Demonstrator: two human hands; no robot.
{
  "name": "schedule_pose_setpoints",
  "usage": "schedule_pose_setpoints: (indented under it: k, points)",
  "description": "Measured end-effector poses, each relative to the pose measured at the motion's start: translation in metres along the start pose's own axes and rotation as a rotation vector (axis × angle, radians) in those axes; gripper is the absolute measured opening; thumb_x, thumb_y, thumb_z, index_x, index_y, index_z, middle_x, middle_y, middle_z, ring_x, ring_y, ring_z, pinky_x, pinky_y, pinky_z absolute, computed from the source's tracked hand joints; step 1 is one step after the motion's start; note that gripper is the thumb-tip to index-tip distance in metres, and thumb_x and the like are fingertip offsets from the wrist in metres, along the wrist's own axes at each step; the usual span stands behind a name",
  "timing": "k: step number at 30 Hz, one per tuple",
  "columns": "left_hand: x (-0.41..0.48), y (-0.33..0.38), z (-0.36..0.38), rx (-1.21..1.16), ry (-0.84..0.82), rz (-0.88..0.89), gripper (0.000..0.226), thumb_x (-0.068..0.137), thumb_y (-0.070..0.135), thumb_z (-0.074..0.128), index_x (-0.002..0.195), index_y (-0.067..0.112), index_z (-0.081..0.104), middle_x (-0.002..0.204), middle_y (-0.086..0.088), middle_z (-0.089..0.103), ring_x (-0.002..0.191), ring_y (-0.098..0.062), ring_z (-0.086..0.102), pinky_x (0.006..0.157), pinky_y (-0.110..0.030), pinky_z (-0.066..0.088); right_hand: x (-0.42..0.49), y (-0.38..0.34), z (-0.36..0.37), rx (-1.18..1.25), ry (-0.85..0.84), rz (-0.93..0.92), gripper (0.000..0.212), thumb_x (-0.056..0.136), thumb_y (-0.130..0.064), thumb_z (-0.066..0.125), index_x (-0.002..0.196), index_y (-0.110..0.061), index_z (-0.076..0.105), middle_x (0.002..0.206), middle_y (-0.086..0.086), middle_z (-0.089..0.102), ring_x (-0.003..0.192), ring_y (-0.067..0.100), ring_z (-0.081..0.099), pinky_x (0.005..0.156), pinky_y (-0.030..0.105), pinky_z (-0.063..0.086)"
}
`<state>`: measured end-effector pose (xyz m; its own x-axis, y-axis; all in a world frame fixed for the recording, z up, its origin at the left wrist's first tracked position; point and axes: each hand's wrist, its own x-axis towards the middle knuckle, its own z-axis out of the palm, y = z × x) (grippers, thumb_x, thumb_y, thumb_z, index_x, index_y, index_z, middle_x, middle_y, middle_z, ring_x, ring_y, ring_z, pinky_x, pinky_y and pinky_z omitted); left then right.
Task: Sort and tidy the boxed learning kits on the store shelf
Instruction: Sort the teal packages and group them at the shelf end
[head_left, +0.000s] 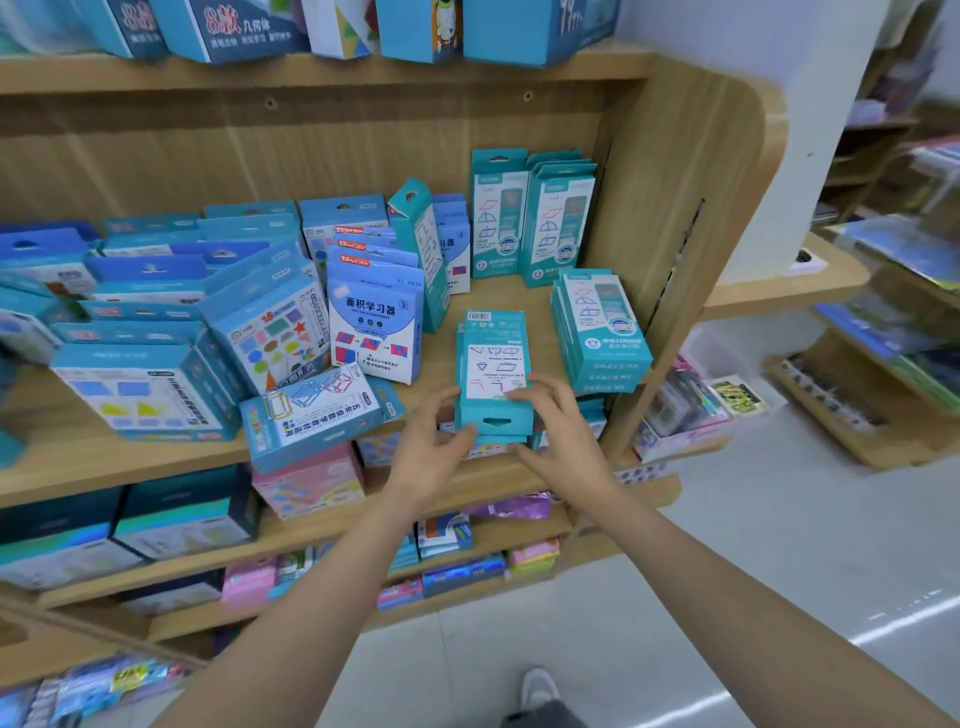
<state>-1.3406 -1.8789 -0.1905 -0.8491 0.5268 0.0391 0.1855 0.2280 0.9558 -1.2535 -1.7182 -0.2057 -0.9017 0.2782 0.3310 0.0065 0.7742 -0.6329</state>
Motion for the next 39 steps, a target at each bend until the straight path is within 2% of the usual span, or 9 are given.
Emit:
schedule_pose_setpoints:
  k: [8,14,20,24,28,31,33,36,39]
  points:
    - [-0.013,-0.003,-0.001,0.168,-0.028,0.065,0.08,0.076,-0.005,0.071,0.137,0.038,0.042,0.117,-0.003,0.042,0.089,-0.005,0.056,0.088,-0.024,0.05,-0.009,-0.015,0.002,0.234,0.055,0.173,0.053,0.077,-0.005,0.076,0.121,-0.025,0.054,0.128,-0.004,0.04,0.11,0.011,0.053,0.095,0.027,0.052]
    - [-0.022,-0.001,-0.003,0.407,0.132,0.322,0.067,0.077,-0.011,0.064,0.133,0.024,0.054,0.107,-0.001,0.044,0.084,-0.01,0.044,0.079,-0.007,0.036,-0.02,-0.025,-0.005,0.298,-0.002,0.109,0.064,0.075,-0.003,0.076,0.127,-0.029,0.049,0.13,-0.005,0.037,0.113,-0.001,0.047,0.092,0.008,0.043]
    - [-0.028,0.031,-0.009,0.353,0.266,0.485,0.054,0.076,-0.01,0.067,0.121,0.018,0.064,0.104,0.0,0.044,0.082,-0.005,0.044,0.072,-0.019,0.045,-0.016,-0.042,-0.029,0.343,0.149,-0.011,0.053,0.081,0.003,0.07,0.125,-0.022,0.054,0.129,-0.001,0.04,0.106,0.006,0.053,0.088,0.017,0.049]
    - [-0.028,0.058,-0.016,0.262,0.277,0.535,0.041,0.078,-0.004,0.069,0.114,0.014,0.066,0.097,0.0,0.045,0.083,0.004,0.045,0.07,-0.007,0.037,-0.005,-0.051,-0.039,0.357,0.125,-0.049,0.065,0.081,-0.008,0.074,0.136,-0.023,0.044,0.132,-0.003,0.044,0.113,0.01,0.051,0.089,0.024,0.051]
    - [-0.024,0.071,-0.022,0.152,0.258,0.447,0.044,0.08,0.012,0.073,0.12,0.023,0.06,0.104,-0.001,0.044,0.082,-0.006,0.048,0.075,-0.018,0.042,0.009,-0.059,-0.044,0.368,0.167,-0.045,0.055,0.083,-0.013,0.072,0.131,-0.024,0.048,0.12,-0.002,0.055,0.108,0.013,0.055,0.089,0.038,0.051]
    - [-0.019,0.061,-0.034,0.117,0.153,0.368,0.072,0.074,0.04,0.076,0.136,0.036,0.04,0.127,0.002,0.04,0.113,-0.008,0.046,0.093,-0.017,0.04,0.019,-0.064,-0.051,0.42,0.183,-0.066,0.052,0.085,-0.027,0.072,0.13,-0.028,0.048,0.125,-0.006,0.057,0.116,0.011,0.054,0.096,0.042,0.048]
    - [-0.015,0.051,-0.039,0.131,0.024,0.308,0.085,0.075,0.04,0.077,0.145,0.034,0.03,0.142,0.006,0.039,0.129,-0.008,0.039,0.101,-0.019,0.038,0.025,-0.065,-0.055,0.451,0.176,-0.072,0.052,0.085,-0.03,0.072,0.131,-0.028,0.048,0.126,-0.006,0.058,0.119,0.013,0.054,0.096,0.044,0.049]
    - [-0.006,0.045,-0.036,0.075,-0.049,0.237,0.067,0.085,0.025,0.07,0.142,0.022,0.036,0.137,0.009,0.051,0.127,-0.009,0.046,0.097,-0.015,0.041,0.034,-0.068,-0.057,0.495,0.175,-0.045,0.053,0.085,-0.025,0.072,0.133,-0.02,0.049,0.121,-0.001,0.06,0.106,0.009,0.058,0.086,0.028,0.051]
    - [0.01,0.047,-0.033,-0.02,-0.064,0.182,0.05,0.09,0.026,0.064,0.134,0.023,0.042,0.124,0.009,0.06,0.114,-0.006,0.057,0.096,-0.036,0.05,0.045,-0.067,-0.057,0.527,0.22,0.029,0.053,0.087,-0.028,0.069,0.135,-0.017,0.05,0.117,0.0,0.063,0.098,0.012,0.06,0.08,0.02,0.049]
